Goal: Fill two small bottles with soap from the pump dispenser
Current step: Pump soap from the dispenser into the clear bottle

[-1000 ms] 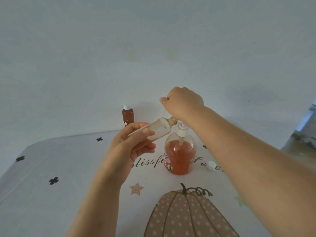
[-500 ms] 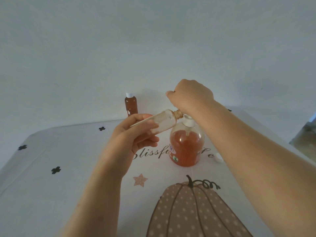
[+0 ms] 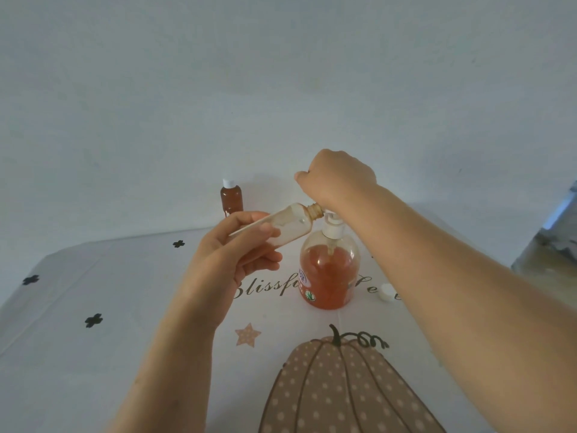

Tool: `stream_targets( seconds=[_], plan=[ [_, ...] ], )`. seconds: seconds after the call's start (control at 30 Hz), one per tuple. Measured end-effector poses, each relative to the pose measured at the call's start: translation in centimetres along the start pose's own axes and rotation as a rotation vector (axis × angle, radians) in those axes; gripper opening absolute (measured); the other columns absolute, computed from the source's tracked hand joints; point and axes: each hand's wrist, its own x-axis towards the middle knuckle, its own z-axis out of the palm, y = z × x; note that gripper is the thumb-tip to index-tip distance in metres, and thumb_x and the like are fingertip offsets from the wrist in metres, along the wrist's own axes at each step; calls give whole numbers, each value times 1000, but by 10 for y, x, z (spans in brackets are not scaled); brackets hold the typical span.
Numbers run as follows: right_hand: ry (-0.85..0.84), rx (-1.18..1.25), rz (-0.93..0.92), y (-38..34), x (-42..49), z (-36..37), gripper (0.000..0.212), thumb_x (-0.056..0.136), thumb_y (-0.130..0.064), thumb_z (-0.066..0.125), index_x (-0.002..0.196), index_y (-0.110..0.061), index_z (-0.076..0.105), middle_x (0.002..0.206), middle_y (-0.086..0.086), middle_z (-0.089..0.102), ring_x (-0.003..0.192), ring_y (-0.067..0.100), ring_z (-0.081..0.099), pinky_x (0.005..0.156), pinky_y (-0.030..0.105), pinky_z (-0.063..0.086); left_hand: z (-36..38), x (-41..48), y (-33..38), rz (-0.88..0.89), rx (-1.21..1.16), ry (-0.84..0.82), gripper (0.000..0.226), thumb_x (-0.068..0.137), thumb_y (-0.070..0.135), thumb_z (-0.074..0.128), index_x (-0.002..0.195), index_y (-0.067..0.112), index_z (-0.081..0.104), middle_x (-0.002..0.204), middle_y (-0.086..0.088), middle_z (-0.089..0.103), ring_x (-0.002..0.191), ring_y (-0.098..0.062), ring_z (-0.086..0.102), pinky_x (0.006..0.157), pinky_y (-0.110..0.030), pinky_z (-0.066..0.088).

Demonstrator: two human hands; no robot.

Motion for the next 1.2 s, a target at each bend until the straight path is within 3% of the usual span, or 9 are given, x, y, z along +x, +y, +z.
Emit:
stream_targets(
  seconds=[0.17,0.3,0.43,0.57,0.7,0.93,1.07,1.2],
  plan=[
    [13,-78,-39,-2,-1,-9,36,101,-29,46,67,-16,46,69,0,50,58,18,45,53,27,26,2,-3,4,26,-8,-26,28,74,21,74,98,8,68,90,-12,71,67,-23,66,65,-29,55],
    [-19,-40,-15,-3,1,-6,35,101,-28,46,69,-16,48,71,0,53,59,18,47,53,27,29,2,-2,4,9,-17,-13,29,76,19,68,101,5,66,90,-11,72,67,-22,66,64,-29,56],
    [-16,10,-19,-3,2,-2,34,100,-27,46,68,-15,49,69,0,54,59,19,48,53,27,29,-1,-2,4,-10,0,-25,37,71,24,76,102,5,68,92,-11,72,68,-23,65,62,-29,55],
    [-56,65,-11,2,4,1,27,98,-30,47,88,-14,67,76,0,62,63,19,54,54,27,32,-3,-1,3,-50,42,-31,36,76,24,70,106,3,67,94,-10,72,68,-22,65,62,-29,56],
    [-71,65,-15,4,5,11,31,101,-34,46,94,-14,69,76,0,62,63,17,53,53,27,31,-5,0,2,-62,64,-18,25,72,23,73,95,13,72,93,-13,71,67,-23,66,62,-29,56],
    [-39,120,-24,7,4,14,31,98,-31,47,94,-13,71,87,3,71,72,23,61,54,26,35,-5,1,2,-70,56,-12,27,71,22,75,95,11,72,96,-16,70,67,-24,66,62,-29,56],
    [-47,123,-24,6,2,13,30,98,-30,48,91,-12,71,80,2,67,66,20,57,54,26,34,-5,0,2,-62,62,-16,34,68,23,79,98,9,71,97,-16,70,70,-24,66,64,-29,56],
    [5,105,-35,4,1,6,30,98,-29,46,75,-13,57,79,3,67,60,20,52,52,26,33,-2,-1,4,-35,45,-12,30,72,21,73,99,8,69,94,-15,70,69,-23,66,65,-29,56]
  ],
)
